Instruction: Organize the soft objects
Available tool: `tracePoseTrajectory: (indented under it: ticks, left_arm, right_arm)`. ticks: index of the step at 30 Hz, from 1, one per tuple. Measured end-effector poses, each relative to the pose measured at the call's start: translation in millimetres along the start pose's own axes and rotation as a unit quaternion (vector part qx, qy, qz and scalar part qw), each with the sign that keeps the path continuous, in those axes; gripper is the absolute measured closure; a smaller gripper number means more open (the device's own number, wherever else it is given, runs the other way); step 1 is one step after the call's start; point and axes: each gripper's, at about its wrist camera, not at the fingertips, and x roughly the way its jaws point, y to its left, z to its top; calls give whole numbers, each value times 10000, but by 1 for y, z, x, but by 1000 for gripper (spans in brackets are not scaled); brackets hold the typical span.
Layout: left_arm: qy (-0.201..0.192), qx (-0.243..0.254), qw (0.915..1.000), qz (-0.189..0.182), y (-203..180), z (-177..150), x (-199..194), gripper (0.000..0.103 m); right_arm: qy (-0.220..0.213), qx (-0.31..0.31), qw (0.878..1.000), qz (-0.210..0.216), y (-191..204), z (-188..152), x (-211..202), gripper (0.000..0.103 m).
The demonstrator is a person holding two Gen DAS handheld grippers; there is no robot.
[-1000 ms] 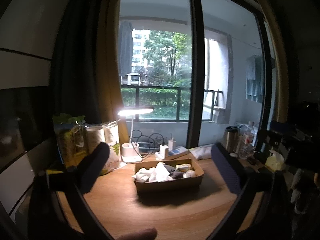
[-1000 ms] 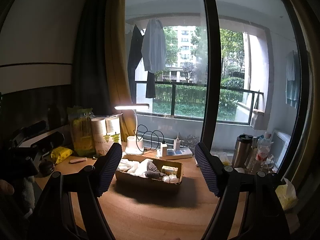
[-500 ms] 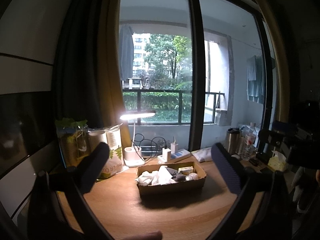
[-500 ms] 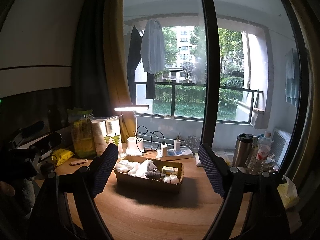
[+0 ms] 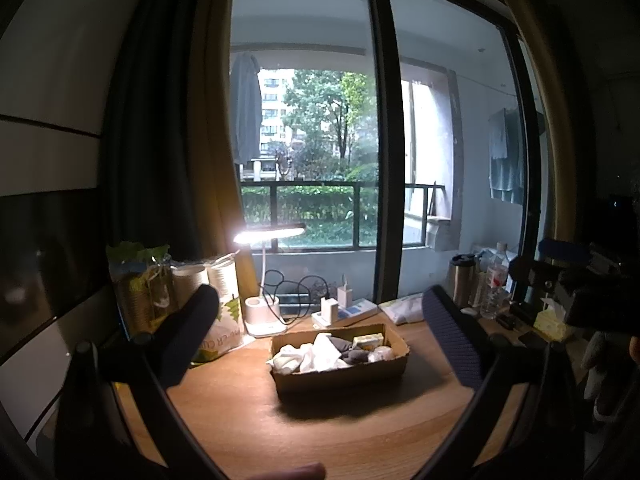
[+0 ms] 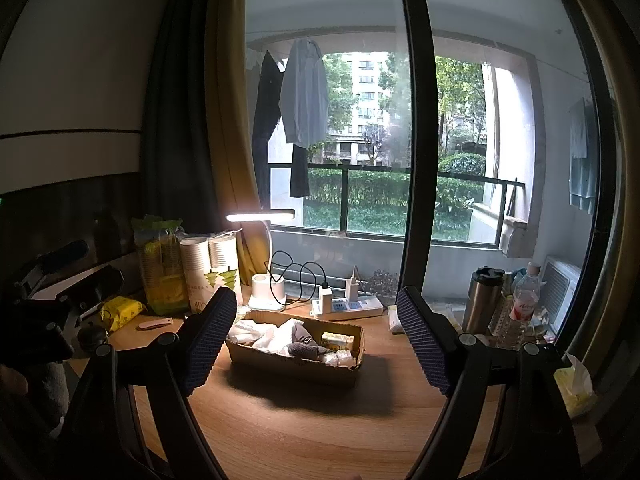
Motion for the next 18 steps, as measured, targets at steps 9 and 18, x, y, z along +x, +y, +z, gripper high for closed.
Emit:
tracePoseTrajectory:
  ticks: [9, 18]
  left_arm:
    - [0, -3, 10000, 1, 0, 0, 0, 1]
    - [7, -13, 10000, -9, 0, 0, 0, 1]
  right_arm:
    - [7, 3, 10000, -5, -1, 0, 0, 18]
    - [6, 10, 10000, -14, -2, 0, 0, 18]
